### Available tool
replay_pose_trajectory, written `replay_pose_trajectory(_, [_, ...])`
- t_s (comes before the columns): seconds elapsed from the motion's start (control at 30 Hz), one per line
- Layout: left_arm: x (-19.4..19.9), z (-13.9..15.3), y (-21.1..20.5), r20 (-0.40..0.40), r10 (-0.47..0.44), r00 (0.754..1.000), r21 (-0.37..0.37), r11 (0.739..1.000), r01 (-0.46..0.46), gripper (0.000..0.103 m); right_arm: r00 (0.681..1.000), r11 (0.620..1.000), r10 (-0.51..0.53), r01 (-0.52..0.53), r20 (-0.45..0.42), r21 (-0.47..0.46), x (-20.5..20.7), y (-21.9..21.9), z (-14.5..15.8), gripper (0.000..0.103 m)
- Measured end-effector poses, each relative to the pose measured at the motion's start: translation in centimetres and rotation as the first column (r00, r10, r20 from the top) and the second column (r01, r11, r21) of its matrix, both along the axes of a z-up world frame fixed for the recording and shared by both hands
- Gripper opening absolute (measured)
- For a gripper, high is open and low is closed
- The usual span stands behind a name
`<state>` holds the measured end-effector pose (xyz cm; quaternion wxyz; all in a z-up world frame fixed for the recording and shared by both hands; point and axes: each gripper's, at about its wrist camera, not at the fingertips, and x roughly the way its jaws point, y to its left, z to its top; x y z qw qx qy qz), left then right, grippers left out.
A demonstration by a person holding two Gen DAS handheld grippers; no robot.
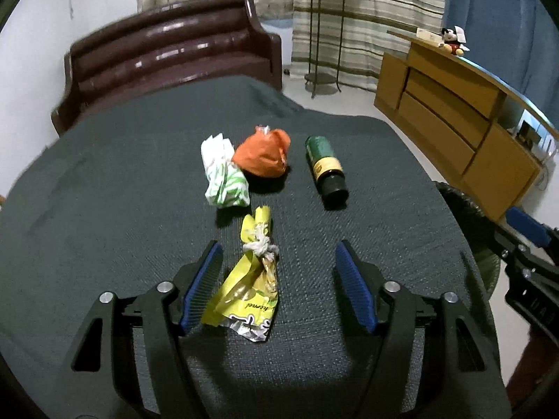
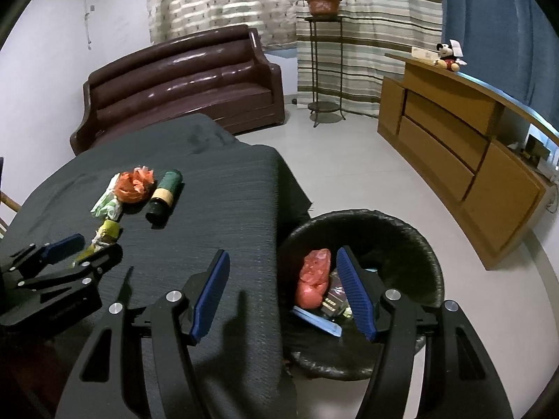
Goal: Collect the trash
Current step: 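Return both tools to the table and grasp the yellow wrapper with the left tool, then grasp the green bottle with the right tool while the left tool holds the yellow wrapper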
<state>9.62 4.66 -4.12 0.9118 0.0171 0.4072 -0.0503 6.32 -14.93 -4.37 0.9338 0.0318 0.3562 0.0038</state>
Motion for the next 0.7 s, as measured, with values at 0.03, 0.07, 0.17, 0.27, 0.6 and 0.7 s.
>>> replay_pose_trajectory(0.03, [0.1, -0.1, 0.1, -0.010, 0.000, 1.000, -0.005, 1.000, 0.000, 0.052, 1.000, 1.000, 0.005, -0.005, -0.002, 0.000, 0.1, 0.2, 0.0, 0.063])
replay_pose_trajectory(0.07, [0.2, -0.3, 0.3, -0.022, -0.002, 1.000, -0.011, 1.000, 0.002, 0.047, 1.000, 1.000, 0.008, -0.008, -0.002, 0.000, 0.2, 0.4, 0.0, 0.063])
replay_pose_trajectory(0.17, [0.3, -0.7, 0.6, -0.045, -0.021, 0.999, -0.028, 0.999, 0.020, 0.028, 1.000, 1.000, 0.018, -0.018, 0.000, -0.002, 0.4, 0.8, 0.1, 0.063])
replay_pose_trajectory(0.27, [0.0, -0.7, 1.0, -0.035, -0.033, 0.999, -0.039, 0.999, 0.031, 0.028, 1.000, 1.000, 0.029, -0.029, -0.001, -0.003, 0.6, 1.4, 0.1, 0.063])
replay_pose_trajectory(0.6, [-1.9, 0.4, 3.9, 0.012, 0.000, 1.000, -0.049, 0.999, 0.001, 0.027, 0.997, 0.997, 0.081, -0.081, 0.004, -0.009, 1.8, 4.1, 0.4, 0.063])
replay_pose_trajectory(0.7, [-1.8, 1.0, 5.5, 0.027, 0.033, 0.999, -0.050, 0.998, -0.032, 0.027, 0.995, 0.995, 0.104, -0.103, 0.008, -0.015, 2.3, 5.1, 0.6, 0.063])
